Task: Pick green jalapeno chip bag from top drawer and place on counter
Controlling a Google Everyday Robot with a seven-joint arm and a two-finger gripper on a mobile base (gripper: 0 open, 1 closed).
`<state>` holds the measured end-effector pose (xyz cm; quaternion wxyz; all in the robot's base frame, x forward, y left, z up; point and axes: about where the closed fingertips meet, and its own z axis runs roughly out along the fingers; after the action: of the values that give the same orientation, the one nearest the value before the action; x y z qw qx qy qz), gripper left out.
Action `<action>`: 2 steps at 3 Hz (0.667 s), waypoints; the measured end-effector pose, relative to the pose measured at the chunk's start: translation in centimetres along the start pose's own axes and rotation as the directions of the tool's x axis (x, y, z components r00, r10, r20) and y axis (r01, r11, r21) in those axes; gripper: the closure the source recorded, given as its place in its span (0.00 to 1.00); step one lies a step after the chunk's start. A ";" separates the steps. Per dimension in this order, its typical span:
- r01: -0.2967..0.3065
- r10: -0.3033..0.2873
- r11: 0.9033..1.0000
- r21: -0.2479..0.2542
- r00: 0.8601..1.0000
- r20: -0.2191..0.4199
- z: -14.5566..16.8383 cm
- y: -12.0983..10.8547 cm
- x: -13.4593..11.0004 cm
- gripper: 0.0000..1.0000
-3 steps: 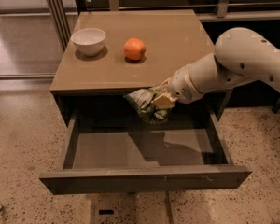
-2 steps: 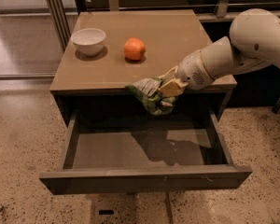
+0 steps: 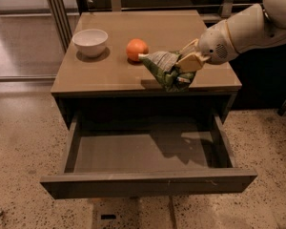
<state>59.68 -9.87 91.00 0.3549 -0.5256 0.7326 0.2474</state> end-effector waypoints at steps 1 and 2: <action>-0.002 0.002 1.000 -0.004 1.000 -0.002 0.2 0.1 0.1 1.00; 0.054 -0.053 0.998 0.025 0.998 -0.039 0.4 -0.1 0.1 1.00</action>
Offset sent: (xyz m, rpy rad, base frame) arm 0.0055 -0.0021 -0.0025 -0.1412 -0.1194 0.0199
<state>59.83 -9.66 90.64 0.3541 -0.5451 0.7280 0.2180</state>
